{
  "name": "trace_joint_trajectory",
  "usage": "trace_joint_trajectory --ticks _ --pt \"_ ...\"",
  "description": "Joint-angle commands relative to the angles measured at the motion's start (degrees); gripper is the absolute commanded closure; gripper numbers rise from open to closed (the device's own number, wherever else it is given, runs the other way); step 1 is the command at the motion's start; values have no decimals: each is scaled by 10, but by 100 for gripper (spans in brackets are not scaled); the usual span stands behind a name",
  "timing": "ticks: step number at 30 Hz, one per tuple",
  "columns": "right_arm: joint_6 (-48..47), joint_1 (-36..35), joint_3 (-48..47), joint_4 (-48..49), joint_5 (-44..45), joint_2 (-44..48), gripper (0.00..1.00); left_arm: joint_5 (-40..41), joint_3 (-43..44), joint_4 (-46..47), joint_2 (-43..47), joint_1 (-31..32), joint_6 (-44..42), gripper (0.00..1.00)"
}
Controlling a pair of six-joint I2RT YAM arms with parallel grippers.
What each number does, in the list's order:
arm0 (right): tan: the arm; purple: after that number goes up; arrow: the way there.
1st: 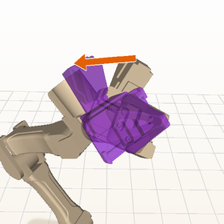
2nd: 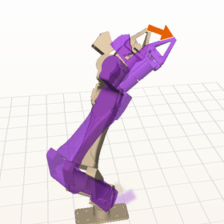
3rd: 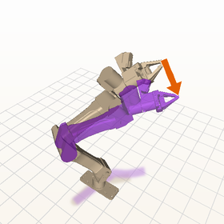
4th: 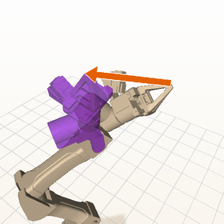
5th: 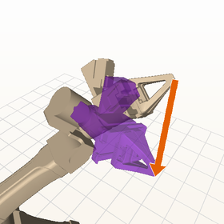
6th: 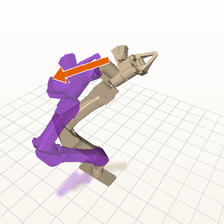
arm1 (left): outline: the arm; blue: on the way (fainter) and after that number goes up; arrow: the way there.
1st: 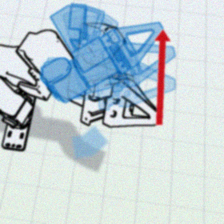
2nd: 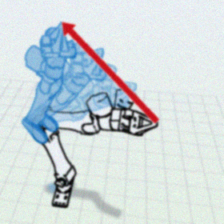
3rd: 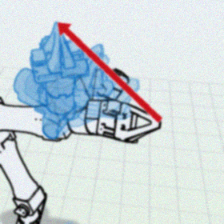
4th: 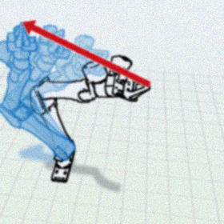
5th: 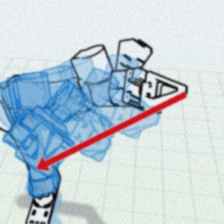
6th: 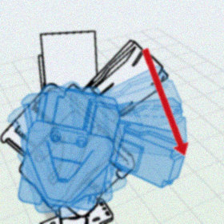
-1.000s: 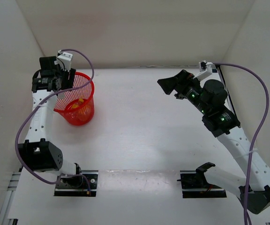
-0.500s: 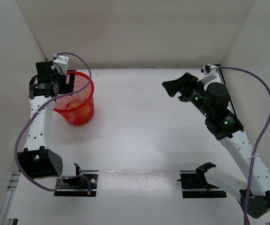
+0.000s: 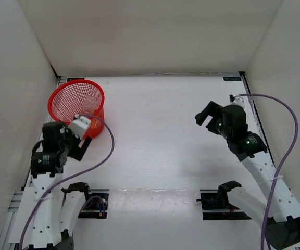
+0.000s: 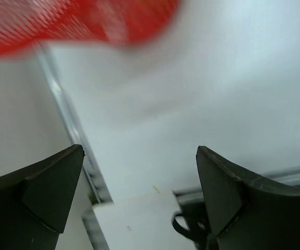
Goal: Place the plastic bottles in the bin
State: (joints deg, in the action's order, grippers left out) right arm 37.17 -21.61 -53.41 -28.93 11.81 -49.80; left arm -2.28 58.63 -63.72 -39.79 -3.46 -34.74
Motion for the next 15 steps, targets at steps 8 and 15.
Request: trace_joint_trajectory --ticks 8,15 --pt "21 5 88 -24 45 73 1 144 -189 -40 153 0 68 0" --pt "48 5 122 -30 75 112 1 139 -200 -28 155 -16 108 0"
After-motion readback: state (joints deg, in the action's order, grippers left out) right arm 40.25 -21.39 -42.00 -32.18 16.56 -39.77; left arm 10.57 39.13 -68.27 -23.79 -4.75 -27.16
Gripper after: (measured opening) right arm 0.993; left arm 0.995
